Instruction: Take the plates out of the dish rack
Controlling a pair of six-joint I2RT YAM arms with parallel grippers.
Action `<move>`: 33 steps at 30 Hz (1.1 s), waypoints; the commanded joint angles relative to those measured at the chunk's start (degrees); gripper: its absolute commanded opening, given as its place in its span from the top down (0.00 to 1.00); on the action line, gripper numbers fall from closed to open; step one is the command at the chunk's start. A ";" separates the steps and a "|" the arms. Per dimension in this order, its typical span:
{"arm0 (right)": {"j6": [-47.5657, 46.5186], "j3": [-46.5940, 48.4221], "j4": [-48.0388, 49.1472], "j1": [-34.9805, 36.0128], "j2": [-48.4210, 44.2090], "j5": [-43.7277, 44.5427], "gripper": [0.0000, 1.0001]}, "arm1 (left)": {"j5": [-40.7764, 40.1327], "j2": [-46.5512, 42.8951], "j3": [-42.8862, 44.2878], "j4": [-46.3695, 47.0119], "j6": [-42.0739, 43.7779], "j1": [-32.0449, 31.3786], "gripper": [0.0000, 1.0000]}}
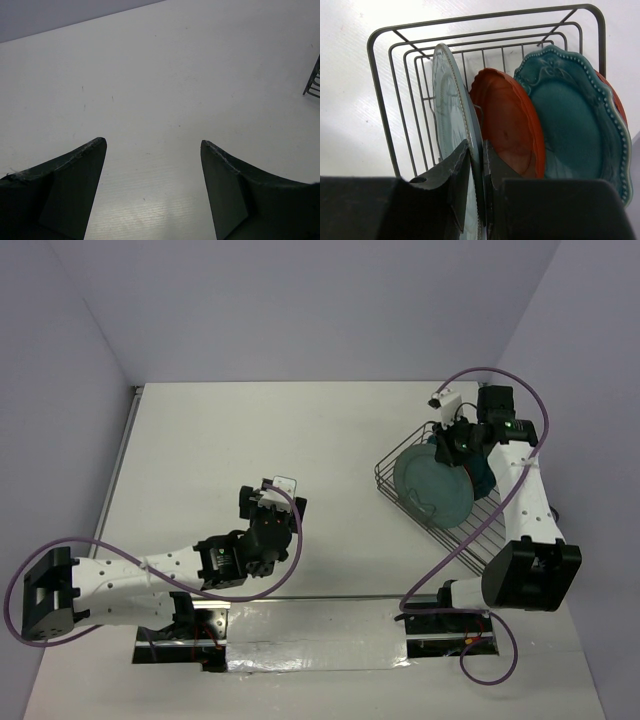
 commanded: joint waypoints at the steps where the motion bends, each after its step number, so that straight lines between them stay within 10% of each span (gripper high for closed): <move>1: 2.75 4.37 3.62 0.22 -2.45 0.59 1.00 | -1.16 0.36 2.65 1.19 0.41 0.17 0.12; 33: 2.50 5.42 5.82 0.92 -8.07 5.95 1.00 | -1.16 0.01 2.66 0.39 -0.30 0.17 0.12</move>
